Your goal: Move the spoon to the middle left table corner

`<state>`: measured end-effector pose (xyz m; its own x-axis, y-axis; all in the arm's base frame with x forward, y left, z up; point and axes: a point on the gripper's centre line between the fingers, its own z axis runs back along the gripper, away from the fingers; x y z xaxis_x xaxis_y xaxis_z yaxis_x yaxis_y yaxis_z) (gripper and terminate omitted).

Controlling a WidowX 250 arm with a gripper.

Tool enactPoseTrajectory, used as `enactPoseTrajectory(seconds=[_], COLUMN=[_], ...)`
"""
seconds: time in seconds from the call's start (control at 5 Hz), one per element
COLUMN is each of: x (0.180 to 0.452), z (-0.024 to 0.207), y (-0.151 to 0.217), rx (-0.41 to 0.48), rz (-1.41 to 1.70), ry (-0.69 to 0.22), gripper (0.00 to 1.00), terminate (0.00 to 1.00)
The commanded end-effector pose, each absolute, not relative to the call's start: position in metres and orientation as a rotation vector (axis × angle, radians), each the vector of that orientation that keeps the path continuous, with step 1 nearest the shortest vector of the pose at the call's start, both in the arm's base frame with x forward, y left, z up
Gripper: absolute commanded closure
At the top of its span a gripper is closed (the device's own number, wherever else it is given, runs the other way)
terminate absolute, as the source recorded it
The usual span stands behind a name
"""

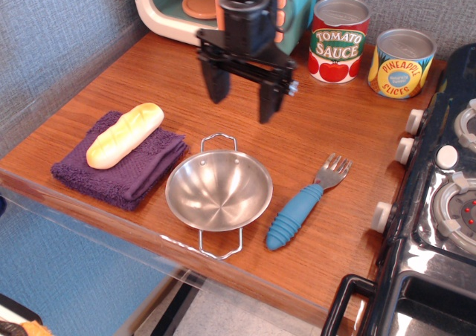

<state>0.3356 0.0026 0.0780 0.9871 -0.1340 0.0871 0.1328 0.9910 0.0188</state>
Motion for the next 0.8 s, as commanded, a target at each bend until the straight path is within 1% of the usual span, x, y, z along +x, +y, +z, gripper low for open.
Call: enactPoseTrajectory(seconds=[0.0,0.2,0.6], x=[0.331,0.32,0.305], z=[0.083,0.062,0.028], y=[-0.065,-0.083,-0.087], rx=[0.01,0.04,0.09], rz=[-0.289,-0.348,-0.383], ry=[-0.128,-0.09,-0.022], gripper=[0.0,0.0,0.0], terminate=[0.0,0.0,0.0])
